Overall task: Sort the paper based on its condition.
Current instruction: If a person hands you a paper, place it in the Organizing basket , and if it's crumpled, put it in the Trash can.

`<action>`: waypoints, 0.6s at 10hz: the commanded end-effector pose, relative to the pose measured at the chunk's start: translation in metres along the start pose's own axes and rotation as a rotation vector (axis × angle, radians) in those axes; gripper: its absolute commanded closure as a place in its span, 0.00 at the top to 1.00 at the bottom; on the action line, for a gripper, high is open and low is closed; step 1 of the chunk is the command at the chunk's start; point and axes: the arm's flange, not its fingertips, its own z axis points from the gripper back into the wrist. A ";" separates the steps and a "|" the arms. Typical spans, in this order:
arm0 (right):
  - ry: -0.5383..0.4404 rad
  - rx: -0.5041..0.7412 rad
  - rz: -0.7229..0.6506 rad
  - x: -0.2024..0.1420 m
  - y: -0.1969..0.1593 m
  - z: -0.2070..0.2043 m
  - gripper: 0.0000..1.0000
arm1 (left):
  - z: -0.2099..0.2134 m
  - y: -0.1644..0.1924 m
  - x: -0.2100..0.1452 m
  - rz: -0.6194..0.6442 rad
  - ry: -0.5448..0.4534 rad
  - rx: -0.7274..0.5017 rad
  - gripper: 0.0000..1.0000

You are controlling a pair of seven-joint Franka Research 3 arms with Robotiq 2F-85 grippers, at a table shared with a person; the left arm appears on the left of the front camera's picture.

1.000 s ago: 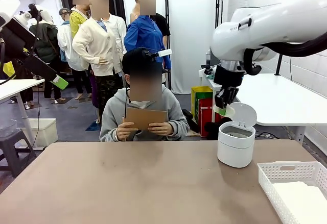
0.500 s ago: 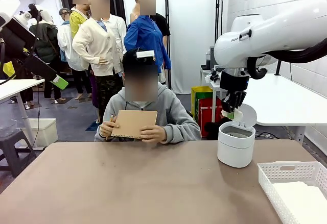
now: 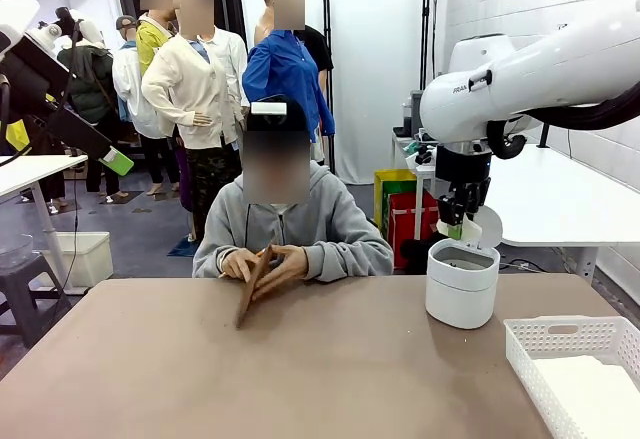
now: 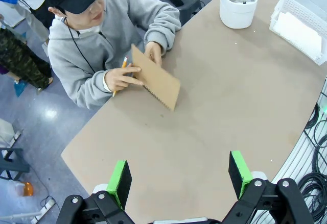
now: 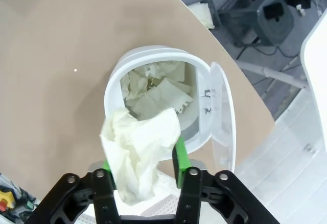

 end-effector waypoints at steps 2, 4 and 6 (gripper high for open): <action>0.001 -0.038 -0.014 -0.003 0.000 -0.001 1.00 | 0.001 0.001 -0.001 0.002 -0.004 -0.007 1.00; 0.002 -0.043 -0.009 -0.004 -0.001 0.000 1.00 | 0.001 0.001 -0.001 0.002 -0.004 -0.007 1.00; 0.009 -0.057 -0.007 -0.003 -0.001 0.000 1.00 | 0.001 0.001 -0.001 0.002 -0.004 -0.007 1.00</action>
